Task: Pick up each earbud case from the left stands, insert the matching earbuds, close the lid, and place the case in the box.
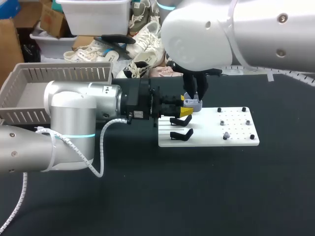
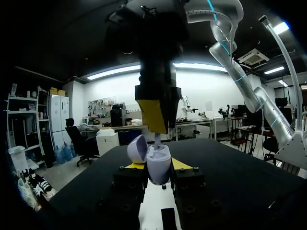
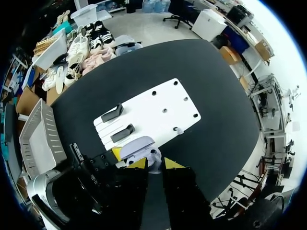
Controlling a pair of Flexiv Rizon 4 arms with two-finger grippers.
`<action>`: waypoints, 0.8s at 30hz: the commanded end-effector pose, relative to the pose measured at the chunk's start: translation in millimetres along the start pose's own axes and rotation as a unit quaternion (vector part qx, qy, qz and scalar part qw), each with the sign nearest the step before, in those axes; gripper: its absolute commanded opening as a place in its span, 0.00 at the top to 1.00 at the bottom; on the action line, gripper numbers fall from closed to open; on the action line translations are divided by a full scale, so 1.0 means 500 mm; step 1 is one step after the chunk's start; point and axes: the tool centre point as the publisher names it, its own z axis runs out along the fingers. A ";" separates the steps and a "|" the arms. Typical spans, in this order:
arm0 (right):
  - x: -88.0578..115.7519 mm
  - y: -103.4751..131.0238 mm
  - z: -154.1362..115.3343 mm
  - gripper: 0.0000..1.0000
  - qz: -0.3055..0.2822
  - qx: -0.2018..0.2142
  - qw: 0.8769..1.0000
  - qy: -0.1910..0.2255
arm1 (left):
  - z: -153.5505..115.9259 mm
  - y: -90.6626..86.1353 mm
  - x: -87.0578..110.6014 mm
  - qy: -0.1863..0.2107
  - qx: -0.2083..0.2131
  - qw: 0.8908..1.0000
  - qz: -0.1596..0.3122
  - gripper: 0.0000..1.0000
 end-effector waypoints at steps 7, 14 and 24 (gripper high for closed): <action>0.001 0.005 0.008 1.00 0.003 0.003 1.000 0.005 | 0.000 0.002 0.001 -0.001 0.001 1.000 0.000 1.00; -0.001 0.005 0.013 1.00 0.004 0.007 1.000 0.005 | 0.000 0.002 0.001 -0.001 0.001 1.000 0.000 1.00; -0.004 0.009 0.025 1.00 0.005 0.014 1.000 0.003 | 0.000 0.002 0.001 -0.001 0.001 1.000 0.000 1.00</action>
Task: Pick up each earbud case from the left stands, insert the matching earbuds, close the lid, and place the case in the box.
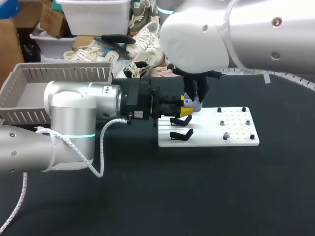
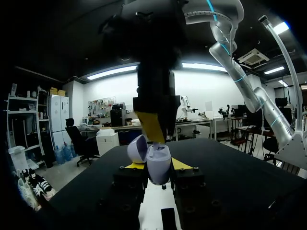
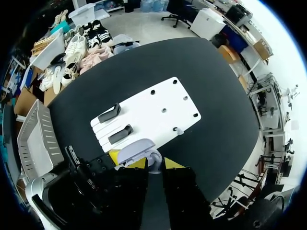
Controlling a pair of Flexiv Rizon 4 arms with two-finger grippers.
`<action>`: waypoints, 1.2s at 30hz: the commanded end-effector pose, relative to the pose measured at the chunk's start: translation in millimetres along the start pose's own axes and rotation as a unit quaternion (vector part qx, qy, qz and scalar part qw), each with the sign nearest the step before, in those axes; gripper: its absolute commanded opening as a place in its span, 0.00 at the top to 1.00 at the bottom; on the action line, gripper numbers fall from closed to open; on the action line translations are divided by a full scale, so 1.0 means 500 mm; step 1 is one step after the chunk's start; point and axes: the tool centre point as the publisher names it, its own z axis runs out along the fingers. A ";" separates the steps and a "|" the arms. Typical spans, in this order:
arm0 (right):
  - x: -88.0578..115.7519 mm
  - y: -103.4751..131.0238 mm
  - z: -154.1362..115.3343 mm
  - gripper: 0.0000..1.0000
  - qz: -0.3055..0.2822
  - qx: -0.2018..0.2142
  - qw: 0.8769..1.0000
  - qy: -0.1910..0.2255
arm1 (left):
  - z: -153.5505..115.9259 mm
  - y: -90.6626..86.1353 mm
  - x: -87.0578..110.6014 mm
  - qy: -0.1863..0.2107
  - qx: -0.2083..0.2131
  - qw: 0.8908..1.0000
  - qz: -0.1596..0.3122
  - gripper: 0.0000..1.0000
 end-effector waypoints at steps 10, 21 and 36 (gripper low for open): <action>-0.003 0.011 0.009 0.72 0.005 0.009 1.000 -0.001 | 0.000 0.003 0.001 -0.001 0.001 1.000 0.000 1.00; 0.016 -0.076 -0.051 0.63 0.036 -0.054 0.998 -0.011 | 0.000 0.003 0.001 -0.001 0.001 1.000 0.000 1.00; 0.000 -0.208 0.001 0.55 -0.047 -0.177 0.983 -0.015 | 0.000 0.003 0.001 -0.001 0.001 1.000 0.000 1.00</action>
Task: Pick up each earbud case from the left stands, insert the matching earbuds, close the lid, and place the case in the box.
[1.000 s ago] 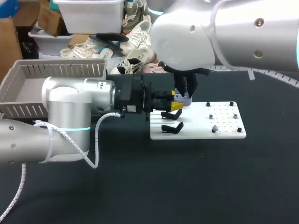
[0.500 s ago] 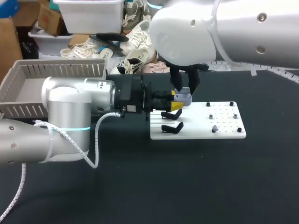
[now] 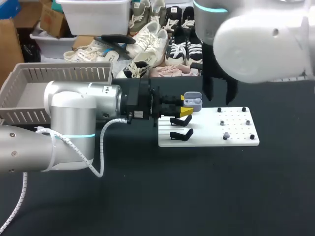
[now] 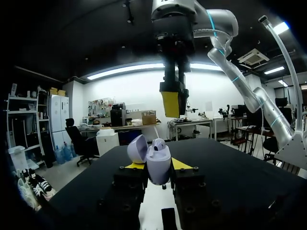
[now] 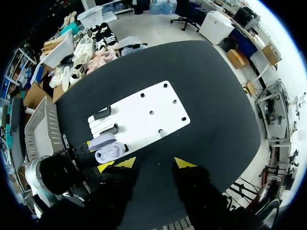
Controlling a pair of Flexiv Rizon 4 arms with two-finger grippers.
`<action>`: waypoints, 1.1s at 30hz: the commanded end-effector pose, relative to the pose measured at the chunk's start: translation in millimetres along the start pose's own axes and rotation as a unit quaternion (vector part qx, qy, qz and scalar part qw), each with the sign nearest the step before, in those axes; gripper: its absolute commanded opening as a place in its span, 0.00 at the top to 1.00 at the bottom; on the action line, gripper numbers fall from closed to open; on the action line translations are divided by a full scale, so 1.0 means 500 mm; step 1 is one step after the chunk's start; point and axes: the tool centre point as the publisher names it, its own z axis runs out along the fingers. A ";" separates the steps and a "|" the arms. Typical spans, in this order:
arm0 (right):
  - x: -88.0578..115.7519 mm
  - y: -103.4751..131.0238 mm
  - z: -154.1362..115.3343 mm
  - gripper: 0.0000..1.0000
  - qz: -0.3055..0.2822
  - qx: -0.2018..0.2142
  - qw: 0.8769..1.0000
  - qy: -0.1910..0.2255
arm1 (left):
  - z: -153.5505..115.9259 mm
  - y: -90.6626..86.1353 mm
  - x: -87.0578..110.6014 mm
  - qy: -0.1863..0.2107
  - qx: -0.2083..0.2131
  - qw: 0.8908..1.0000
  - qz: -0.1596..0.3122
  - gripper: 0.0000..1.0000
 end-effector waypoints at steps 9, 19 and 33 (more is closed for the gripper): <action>0.005 -0.096 0.061 0.56 -0.019 -0.140 0.990 0.005 | 0.000 0.002 0.001 0.000 0.001 1.000 0.000 1.00; 0.006 -0.081 0.134 0.54 0.013 -0.131 0.991 0.023 | 0.000 0.002 0.001 0.000 0.001 1.000 0.000 1.00; 0.018 -0.067 0.208 0.55 0.027 -0.107 0.993 0.030 | 0.000 0.002 0.001 0.000 0.001 1.000 0.000 1.00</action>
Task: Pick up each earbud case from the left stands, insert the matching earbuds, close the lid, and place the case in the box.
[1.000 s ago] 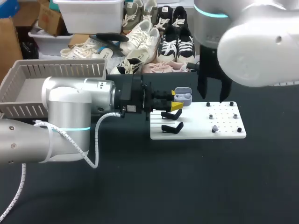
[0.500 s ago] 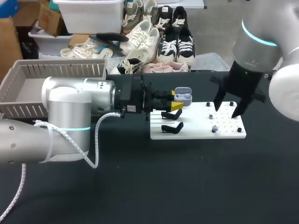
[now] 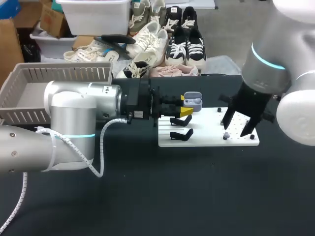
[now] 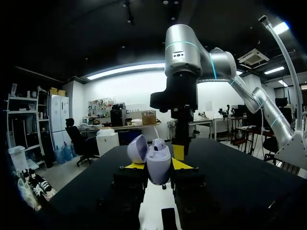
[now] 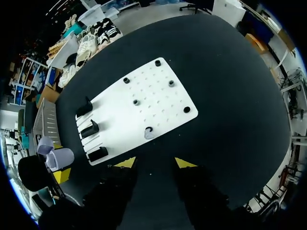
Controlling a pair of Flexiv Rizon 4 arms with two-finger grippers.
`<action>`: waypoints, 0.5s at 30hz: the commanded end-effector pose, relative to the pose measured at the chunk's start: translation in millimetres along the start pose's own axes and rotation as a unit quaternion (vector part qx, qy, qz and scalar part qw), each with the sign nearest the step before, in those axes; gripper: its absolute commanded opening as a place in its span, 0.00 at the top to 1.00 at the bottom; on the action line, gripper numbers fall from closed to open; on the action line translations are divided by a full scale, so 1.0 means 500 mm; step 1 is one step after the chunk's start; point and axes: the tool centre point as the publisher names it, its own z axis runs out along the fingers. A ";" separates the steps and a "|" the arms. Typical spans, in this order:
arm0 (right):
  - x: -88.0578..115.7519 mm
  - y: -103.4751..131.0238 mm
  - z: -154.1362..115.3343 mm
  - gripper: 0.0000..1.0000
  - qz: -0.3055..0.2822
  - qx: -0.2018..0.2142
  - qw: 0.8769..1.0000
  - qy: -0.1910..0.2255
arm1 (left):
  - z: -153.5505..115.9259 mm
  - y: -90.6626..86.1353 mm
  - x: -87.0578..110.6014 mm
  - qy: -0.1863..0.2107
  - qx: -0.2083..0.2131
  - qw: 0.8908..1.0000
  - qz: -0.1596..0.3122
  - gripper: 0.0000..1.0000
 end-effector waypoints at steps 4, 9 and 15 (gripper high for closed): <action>-0.003 0.008 0.039 0.51 0.010 0.000 1.000 -0.013 | 0.000 0.002 0.001 0.000 0.001 1.000 0.000 1.00; -0.009 0.007 0.055 0.52 0.009 -0.011 0.999 -0.032 | 0.000 0.002 0.001 0.000 0.001 1.000 0.000 1.00; -0.022 0.009 0.076 0.54 0.014 -0.016 0.999 -0.041 | 0.000 0.002 0.001 0.000 0.001 1.000 0.000 1.00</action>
